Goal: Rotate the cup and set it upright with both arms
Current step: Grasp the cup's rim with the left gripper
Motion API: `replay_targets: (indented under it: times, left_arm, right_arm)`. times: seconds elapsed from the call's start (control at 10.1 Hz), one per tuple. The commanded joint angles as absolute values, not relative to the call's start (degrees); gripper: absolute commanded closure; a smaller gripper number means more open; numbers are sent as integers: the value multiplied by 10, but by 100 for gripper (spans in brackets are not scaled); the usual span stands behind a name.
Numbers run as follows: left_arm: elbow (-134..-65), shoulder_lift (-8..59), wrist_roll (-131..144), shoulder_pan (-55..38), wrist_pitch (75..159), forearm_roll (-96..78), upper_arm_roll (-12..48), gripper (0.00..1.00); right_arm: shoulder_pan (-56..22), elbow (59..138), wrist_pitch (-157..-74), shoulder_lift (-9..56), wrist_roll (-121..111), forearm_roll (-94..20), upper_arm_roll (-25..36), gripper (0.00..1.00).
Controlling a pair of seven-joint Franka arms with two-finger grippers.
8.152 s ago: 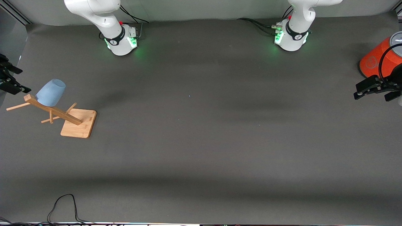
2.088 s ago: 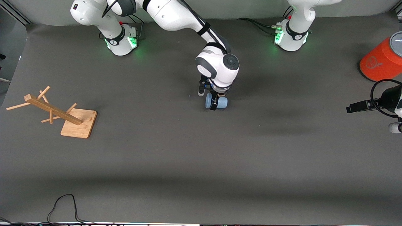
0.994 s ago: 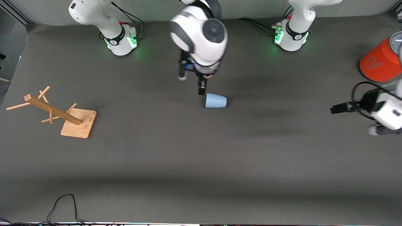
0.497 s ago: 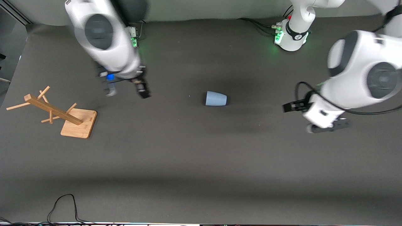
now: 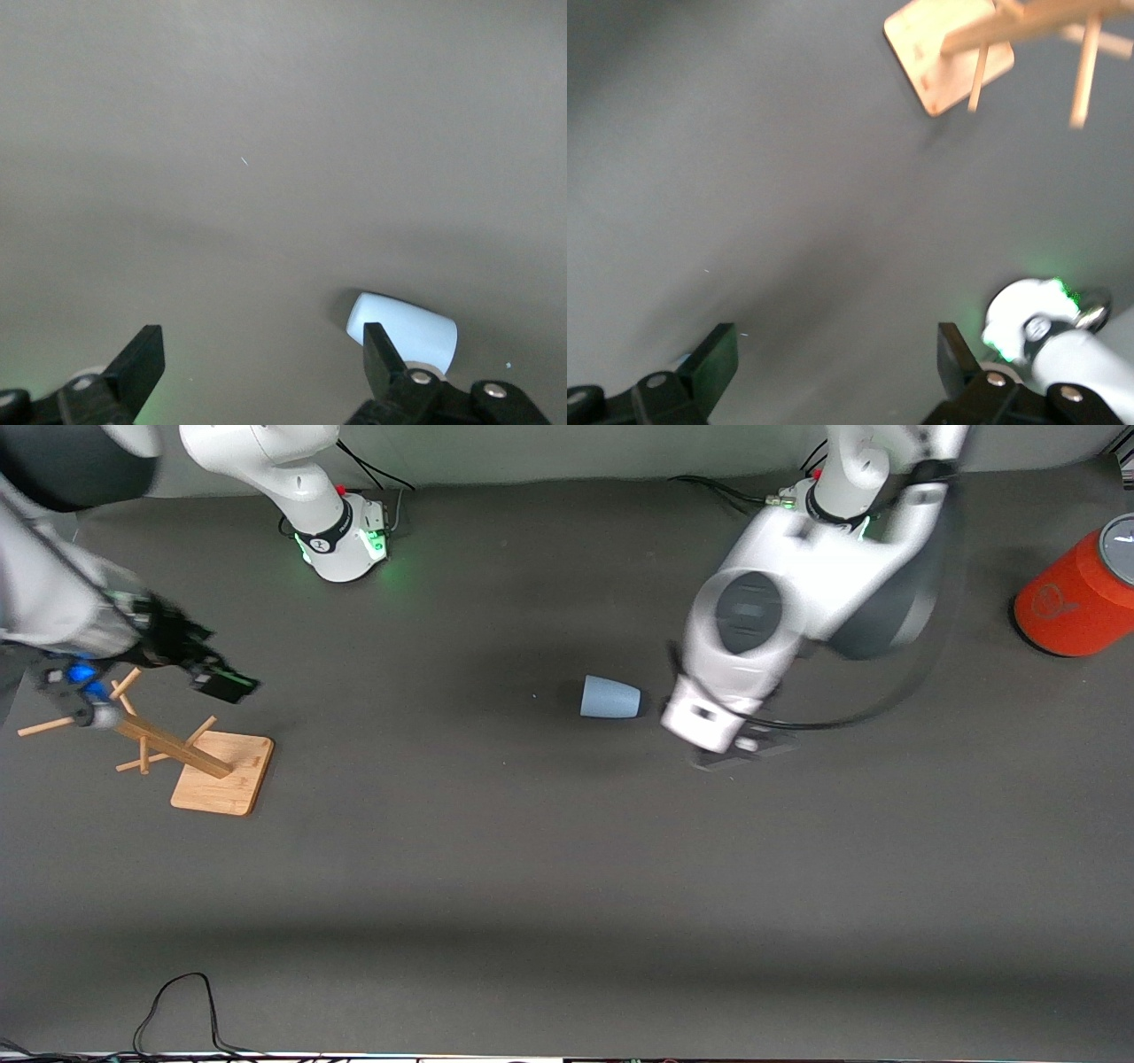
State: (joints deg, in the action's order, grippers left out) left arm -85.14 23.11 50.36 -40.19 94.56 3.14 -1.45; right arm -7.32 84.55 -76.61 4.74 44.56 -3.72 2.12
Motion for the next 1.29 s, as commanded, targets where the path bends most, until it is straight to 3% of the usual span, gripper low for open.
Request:
replay_targets:
  times: [0.0, 0.5, 1.19]
  left_arm:
    - [-844, 279, 553, -492, 951, 60, -27, 0]
    - [-794, 404, 649, -609, 952, 93, -27, 0]
    - [-793, 461, 701, -635, 996, 148, -30, 5]
  right_arm:
    - [-6, 866, -787, 29, 290, -31, -10, 0]
    - [2, 896, -878, 26, 54, 4, 11, 0]
    - [-2, 920, -921, 18, -4, 16, 11, 0]
